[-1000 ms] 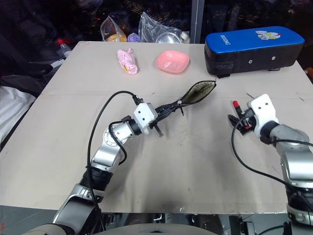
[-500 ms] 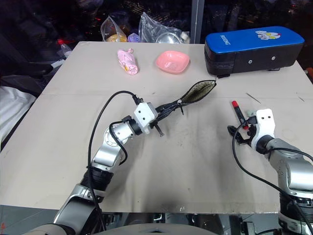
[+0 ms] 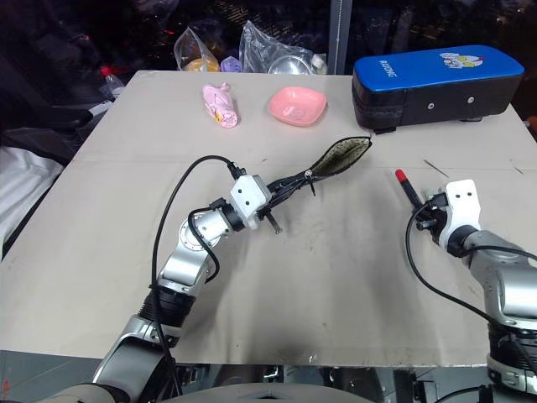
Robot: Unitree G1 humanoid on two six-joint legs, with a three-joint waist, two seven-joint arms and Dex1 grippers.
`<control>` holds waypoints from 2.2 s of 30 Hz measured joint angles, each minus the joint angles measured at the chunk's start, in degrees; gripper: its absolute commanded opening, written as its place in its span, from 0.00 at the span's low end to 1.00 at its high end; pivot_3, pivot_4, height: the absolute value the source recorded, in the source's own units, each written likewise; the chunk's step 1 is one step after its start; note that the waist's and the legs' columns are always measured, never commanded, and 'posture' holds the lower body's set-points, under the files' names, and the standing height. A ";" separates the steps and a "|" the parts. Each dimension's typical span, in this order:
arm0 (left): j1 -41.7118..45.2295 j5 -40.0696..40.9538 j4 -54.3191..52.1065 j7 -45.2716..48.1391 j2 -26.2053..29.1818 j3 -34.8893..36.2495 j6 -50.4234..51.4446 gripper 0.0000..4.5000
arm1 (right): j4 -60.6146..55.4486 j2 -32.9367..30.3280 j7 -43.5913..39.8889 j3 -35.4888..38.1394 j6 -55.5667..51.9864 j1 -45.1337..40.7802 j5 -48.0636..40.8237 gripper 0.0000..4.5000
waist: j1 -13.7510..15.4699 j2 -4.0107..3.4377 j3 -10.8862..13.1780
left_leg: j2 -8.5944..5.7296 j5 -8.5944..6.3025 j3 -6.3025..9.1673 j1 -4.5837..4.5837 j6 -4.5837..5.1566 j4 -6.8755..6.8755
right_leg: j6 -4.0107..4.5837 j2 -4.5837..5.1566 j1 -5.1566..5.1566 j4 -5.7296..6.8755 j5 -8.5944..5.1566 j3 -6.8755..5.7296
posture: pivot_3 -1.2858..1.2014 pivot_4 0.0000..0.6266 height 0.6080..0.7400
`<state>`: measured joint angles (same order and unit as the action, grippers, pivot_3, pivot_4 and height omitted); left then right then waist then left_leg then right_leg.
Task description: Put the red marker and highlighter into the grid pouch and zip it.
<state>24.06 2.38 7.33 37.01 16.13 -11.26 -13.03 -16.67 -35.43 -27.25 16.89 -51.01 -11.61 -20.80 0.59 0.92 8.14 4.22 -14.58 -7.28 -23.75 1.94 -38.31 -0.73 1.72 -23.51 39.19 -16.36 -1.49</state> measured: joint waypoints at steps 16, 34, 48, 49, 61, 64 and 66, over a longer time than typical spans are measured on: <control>0.34 -0.04 0.10 0.32 -0.35 -0.17 -0.14 0.00 | 6.98 -22.76 -24.54 -18.58 44.60 -12.41 18.07 0.06 | -0.21 -0.02 0.02 | 0.00 0.00 -0.05 0.03 0.01 -0.05 | -0.05 -0.06 0.02 -0.11 0.02 0.00 | 0.52 0.24 0.99; 5.41 -2.19 5.13 9.31 2.51 -3.32 -10.33 0.00 | 37.27 -14.17 -30.94 -36.08 91.96 -35.10 33.42 0.28 | 0.05 -0.13 0.09 | 0.07 0.01 -0.30 0.04 -0.01 -0.08 | -0.04 -0.01 0.00 -0.08 0.03 -0.15 | 0.52 0.24 0.99; 3.84 -0.37 6.87 7.99 0.92 -1.66 -8.71 0.00 | 18.60 -16.40 -25.48 -13.91 53.11 -13.78 11.95 0.99 | 0.42 -0.20 0.12 | 0.08 0.02 0.00 0.02 -0.02 -0.18 | -0.04 0.18 0.05 0.15 0.02 -0.14 | 0.52 0.24 0.99; 3.60 -0.36 6.92 7.78 0.99 -1.53 -8.55 0.00 | 15.37 -15.94 -22.71 -9.85 44.21 -9.02 9.01 0.99 | 0.48 -0.21 0.12 | 0.07 0.02 -0.01 0.01 -0.02 -0.19 | -0.04 0.18 0.05 0.17 0.02 -0.13 | 0.52 0.24 0.99; 2.89 -0.28 6.71 7.57 0.06 -1.12 -6.98 0.00 | 5.90 -7.74 -7.45 3.78 5.47 10.63 0.18 0.99 | -0.40 -0.27 0.09 | -0.01 0.01 -0.12 0.16 -0.01 -0.21 | -0.05 -0.04 0.02 0.42 0.01 0.18 | 0.52 0.24 0.99; 3.13 -0.27 6.71 7.59 0.08 -1.07 -6.90 0.00 | 7.73 -6.80 -6.79 3.69 4.71 9.51 -0.02 0.99 | -0.38 -0.27 0.09 | -0.02 0.01 -0.13 0.15 -0.01 -0.22 | -0.05 -0.04 0.01 0.42 0.01 0.20 | 0.52 0.24 0.99; 3.26 -0.28 6.71 7.62 0.07 -1.07 -6.81 0.00 | 9.75 -6.15 -6.32 3.69 4.69 7.62 -0.14 0.94 | -0.33 -0.27 0.09 | -0.03 0.01 -0.12 0.15 -0.01 -0.22 | -0.05 -0.05 0.00 0.42 0.01 0.19 | 0.52 0.24 0.99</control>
<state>27.33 2.10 14.04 44.63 16.19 -12.33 -19.84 -6.92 -41.59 -33.56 20.59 -46.33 -4.00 -20.94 0.25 0.65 8.23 4.19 -14.57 -7.40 -23.60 1.93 -38.52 -0.78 1.67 -23.51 39.61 -16.35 -1.30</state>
